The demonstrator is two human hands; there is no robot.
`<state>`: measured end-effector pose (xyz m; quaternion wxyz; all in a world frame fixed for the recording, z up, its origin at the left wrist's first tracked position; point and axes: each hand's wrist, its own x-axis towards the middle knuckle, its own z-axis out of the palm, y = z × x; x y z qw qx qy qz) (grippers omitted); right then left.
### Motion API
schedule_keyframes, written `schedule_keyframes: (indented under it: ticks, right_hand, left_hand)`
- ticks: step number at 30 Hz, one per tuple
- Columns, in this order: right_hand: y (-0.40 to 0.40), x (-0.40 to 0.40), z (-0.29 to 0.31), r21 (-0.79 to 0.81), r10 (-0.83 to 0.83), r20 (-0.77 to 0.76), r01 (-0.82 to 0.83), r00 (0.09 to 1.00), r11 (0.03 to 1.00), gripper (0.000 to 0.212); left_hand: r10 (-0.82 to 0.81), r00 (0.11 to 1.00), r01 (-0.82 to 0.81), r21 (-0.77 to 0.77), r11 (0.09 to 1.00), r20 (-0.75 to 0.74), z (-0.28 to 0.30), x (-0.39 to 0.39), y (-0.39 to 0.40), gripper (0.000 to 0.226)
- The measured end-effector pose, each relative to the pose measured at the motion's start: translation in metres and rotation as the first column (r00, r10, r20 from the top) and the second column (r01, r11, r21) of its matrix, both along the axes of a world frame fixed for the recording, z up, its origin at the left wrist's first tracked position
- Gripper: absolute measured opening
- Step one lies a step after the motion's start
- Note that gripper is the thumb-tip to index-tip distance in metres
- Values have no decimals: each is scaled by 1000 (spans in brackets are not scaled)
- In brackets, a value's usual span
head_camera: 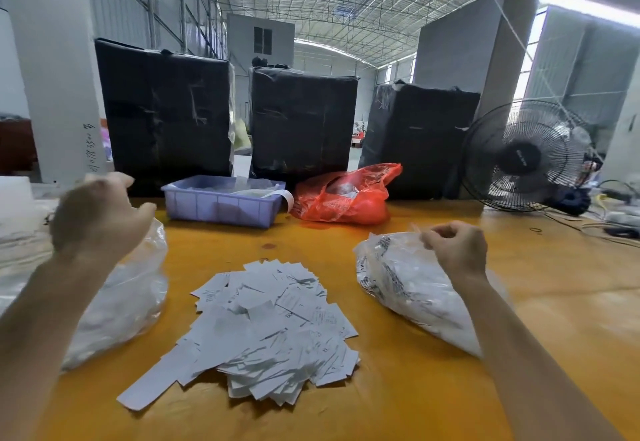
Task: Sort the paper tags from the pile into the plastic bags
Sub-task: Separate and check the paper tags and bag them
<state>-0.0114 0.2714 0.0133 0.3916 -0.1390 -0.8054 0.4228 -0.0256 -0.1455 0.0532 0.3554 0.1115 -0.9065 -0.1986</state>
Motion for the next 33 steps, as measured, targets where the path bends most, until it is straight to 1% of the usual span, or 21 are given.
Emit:
schedule_keyframes:
  ticks: [1,2,3,4,6,7,8,9,10,12,15,18,20,21,22,24,25,26,28,30,33]
  right_hand:
    - [-8,3,9,-153,120,-57,-127,991,980,8]
    - [-19,7,18,-303,257,-111,-279,960,911,7]
    - [-31,12,26,-414,391,-152,-417,908,809,8]
    - [-43,17,31,-475,512,-164,-522,843,708,12]
    - [-68,23,34,-512,704,-116,-650,700,562,18]
    - [-81,26,32,-514,767,-83,-687,636,514,18]
    - [-94,27,29,-514,807,-58,-711,587,480,15]
    - [-105,28,24,-512,829,-39,-723,558,463,12]
    - [-114,29,19,-509,838,-19,-726,546,461,11]
    - [-127,28,11,-494,831,38,-713,555,498,14]
    - [-134,26,2,-534,834,75,-684,547,496,16]
    - [-139,24,-5,-609,842,81,-642,533,466,20]
    - [-142,22,-9,-631,829,77,-618,553,470,21]
    - [-142,19,-11,-605,804,77,-613,589,507,21]
    - [-142,16,-15,-537,758,94,-608,646,585,21]
    - [-140,9,-25,-251,605,170,-559,778,790,17]
    - [-140,6,-31,-65,533,217,-532,818,844,15]
    - [-141,4,-38,105,479,280,-523,832,846,15]
    - [-147,0,-52,319,404,430,-555,807,768,25]
    - [-153,-2,-61,398,343,515,-573,785,716,33]
    - [-154,-6,-63,413,311,502,-540,807,734,30]
  left_hand:
    - [-99,989,105,49,993,-107,1,4,11,37]
    - [-213,959,228,66,971,-185,5,12,31,37]
    - [-329,918,352,75,933,-219,5,20,48,34]
    - [-461,865,488,115,865,-199,5,31,67,31]
    - [-681,726,661,371,652,-98,-2,41,94,35]
    - [-757,650,668,526,527,-68,-7,43,105,42]
    - [-809,588,615,666,422,-31,-10,45,115,49]
    - [-847,531,542,773,331,-10,-15,46,124,55]
    - [-872,490,488,828,277,2,-20,46,129,58]
    - [-884,467,440,863,249,17,-29,44,132,55]
    - [-854,520,397,887,235,-6,-39,38,127,40]
    - [-829,558,360,912,199,-39,-44,36,124,42]
    - [-803,593,356,913,200,-56,-47,33,124,33]
    - [-773,632,359,907,219,-63,-49,30,124,25]
    - [-734,675,362,899,245,-71,-51,26,122,18]
    - [-655,751,356,886,296,-83,-56,19,117,14]
    - [-622,777,349,885,307,-91,-58,16,114,14]
    - [-597,796,341,889,307,-98,-60,14,111,14]
    - [-573,812,324,901,289,-108,-64,12,108,13]
    - [-569,815,314,911,267,-115,-66,10,107,16]
    - [-581,806,308,920,241,-117,-68,10,107,16]
